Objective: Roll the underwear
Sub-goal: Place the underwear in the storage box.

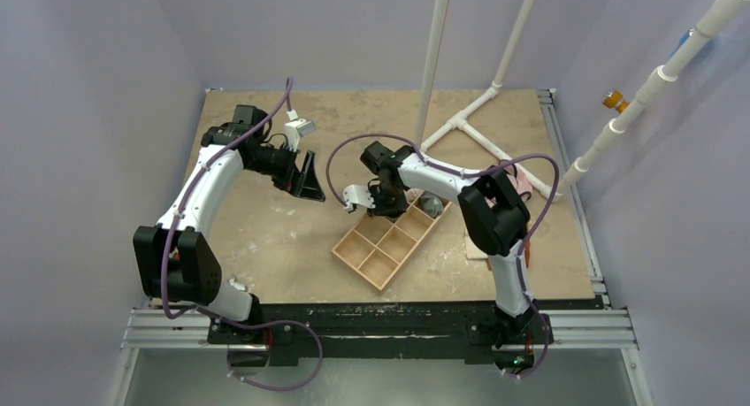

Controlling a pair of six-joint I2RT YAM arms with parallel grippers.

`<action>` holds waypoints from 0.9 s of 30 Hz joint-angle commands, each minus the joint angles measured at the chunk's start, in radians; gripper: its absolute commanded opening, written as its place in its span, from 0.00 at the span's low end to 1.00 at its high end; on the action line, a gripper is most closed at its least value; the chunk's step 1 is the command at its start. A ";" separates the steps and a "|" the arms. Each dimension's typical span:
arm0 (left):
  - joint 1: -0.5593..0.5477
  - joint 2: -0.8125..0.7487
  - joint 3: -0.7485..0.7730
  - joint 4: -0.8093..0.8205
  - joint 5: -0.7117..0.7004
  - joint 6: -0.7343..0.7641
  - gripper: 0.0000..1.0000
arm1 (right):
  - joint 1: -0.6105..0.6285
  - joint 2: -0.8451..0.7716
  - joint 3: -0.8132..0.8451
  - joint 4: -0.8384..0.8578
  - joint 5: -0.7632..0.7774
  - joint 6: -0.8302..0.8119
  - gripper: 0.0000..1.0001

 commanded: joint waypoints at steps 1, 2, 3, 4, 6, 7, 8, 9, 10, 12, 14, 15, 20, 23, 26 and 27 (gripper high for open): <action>0.011 -0.025 0.001 -0.009 0.046 0.014 0.87 | 0.002 0.111 -0.030 -0.084 -0.024 0.002 0.00; 0.011 -0.024 0.001 -0.009 0.048 0.015 0.87 | 0.000 0.118 -0.032 -0.083 -0.026 0.006 0.00; 0.011 -0.024 0.000 -0.008 0.049 0.015 0.87 | -0.002 0.125 -0.030 -0.080 -0.028 0.010 0.02; 0.011 -0.024 -0.001 -0.008 0.050 0.016 0.87 | -0.007 0.133 -0.029 -0.078 -0.031 0.016 0.05; 0.012 -0.024 -0.003 -0.008 0.051 0.016 0.87 | -0.017 0.146 -0.026 -0.071 -0.037 0.028 0.13; 0.012 -0.026 -0.004 -0.010 0.051 0.017 0.87 | -0.023 0.148 -0.026 -0.065 -0.040 0.034 0.18; 0.012 -0.025 -0.005 -0.010 0.051 0.018 0.87 | -0.028 0.148 -0.025 -0.059 -0.040 0.042 0.25; 0.012 -0.027 -0.005 -0.011 0.052 0.018 0.87 | -0.034 0.144 -0.023 -0.053 -0.044 0.049 0.32; 0.012 -0.027 -0.005 -0.013 0.053 0.019 0.87 | -0.039 0.135 -0.020 -0.048 -0.050 0.056 0.34; 0.014 -0.029 -0.005 -0.015 0.052 0.019 0.87 | -0.052 0.109 -0.009 -0.044 -0.069 0.069 0.38; 0.014 -0.032 -0.004 -0.015 0.052 0.019 0.88 | -0.059 0.082 0.003 -0.046 -0.082 0.079 0.41; 0.014 -0.034 -0.004 -0.015 0.053 0.020 0.87 | -0.061 0.064 0.009 -0.047 -0.085 0.085 0.43; 0.015 -0.038 -0.005 -0.018 0.054 0.019 0.87 | -0.077 0.027 0.058 -0.082 -0.103 0.096 0.46; 0.015 -0.042 -0.004 -0.018 0.054 0.020 0.88 | -0.087 0.017 0.095 -0.118 -0.115 0.100 0.47; 0.015 -0.047 -0.004 -0.018 0.055 0.020 0.87 | -0.095 0.003 0.121 -0.144 -0.122 0.101 0.47; 0.015 -0.047 -0.002 -0.019 0.054 0.020 0.88 | -0.096 -0.004 0.130 -0.152 -0.124 0.101 0.47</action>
